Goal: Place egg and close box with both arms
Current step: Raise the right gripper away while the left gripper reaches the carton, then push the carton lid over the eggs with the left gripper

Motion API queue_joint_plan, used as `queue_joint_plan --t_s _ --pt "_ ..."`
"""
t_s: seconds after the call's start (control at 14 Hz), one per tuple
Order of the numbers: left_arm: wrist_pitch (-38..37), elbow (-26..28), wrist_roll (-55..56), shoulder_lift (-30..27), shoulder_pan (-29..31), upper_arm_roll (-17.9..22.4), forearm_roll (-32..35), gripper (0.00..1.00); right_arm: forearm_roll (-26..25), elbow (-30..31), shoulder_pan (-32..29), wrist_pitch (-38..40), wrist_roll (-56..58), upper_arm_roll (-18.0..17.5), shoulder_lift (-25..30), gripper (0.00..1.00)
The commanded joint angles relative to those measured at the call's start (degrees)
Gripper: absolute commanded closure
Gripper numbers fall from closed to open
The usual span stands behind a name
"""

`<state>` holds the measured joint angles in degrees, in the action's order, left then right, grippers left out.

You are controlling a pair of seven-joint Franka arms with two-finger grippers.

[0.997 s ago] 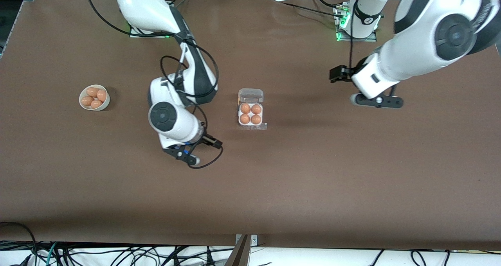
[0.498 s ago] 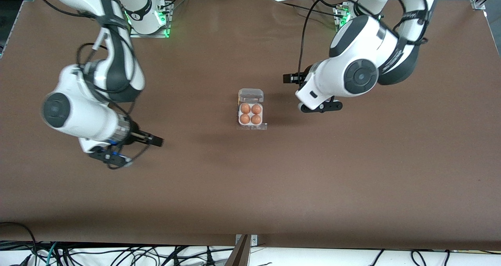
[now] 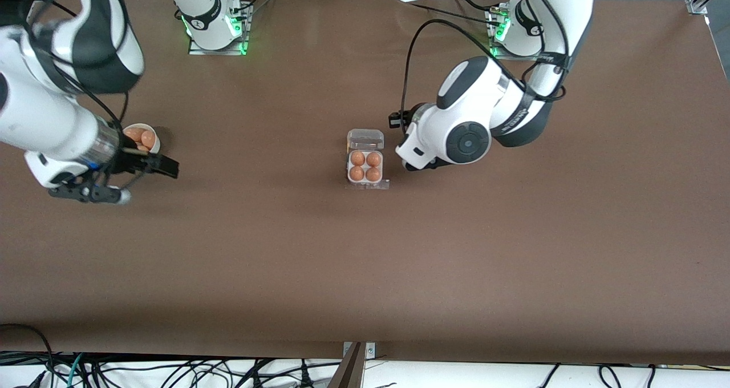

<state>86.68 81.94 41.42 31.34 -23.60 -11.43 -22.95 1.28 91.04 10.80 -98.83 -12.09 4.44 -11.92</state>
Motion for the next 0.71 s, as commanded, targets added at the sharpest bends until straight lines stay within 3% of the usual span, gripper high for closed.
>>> queue_joint_plan --t_s 0.0,0.36,0.64 --pt "-1.33 -2.48 0.86 2.14 -2.58 0.53 -1.22 1.0 -1.98 3.44 -5.25 2.76 3.28 -3.57 7.16 0.0" --pt "-1.25 -2.48 0.6 6.27 -6.8 0.53 -1.3 1.0 -2.16 4.32 -9.13 4.25 6.2 -3.57 13.76 0.0" --pt "0.94 -3.97 1.12 9.35 -8.83 0.53 -1.3 1.0 -2.16 5.72 -9.83 4.45 6.55 -3.57 14.91 0.0"
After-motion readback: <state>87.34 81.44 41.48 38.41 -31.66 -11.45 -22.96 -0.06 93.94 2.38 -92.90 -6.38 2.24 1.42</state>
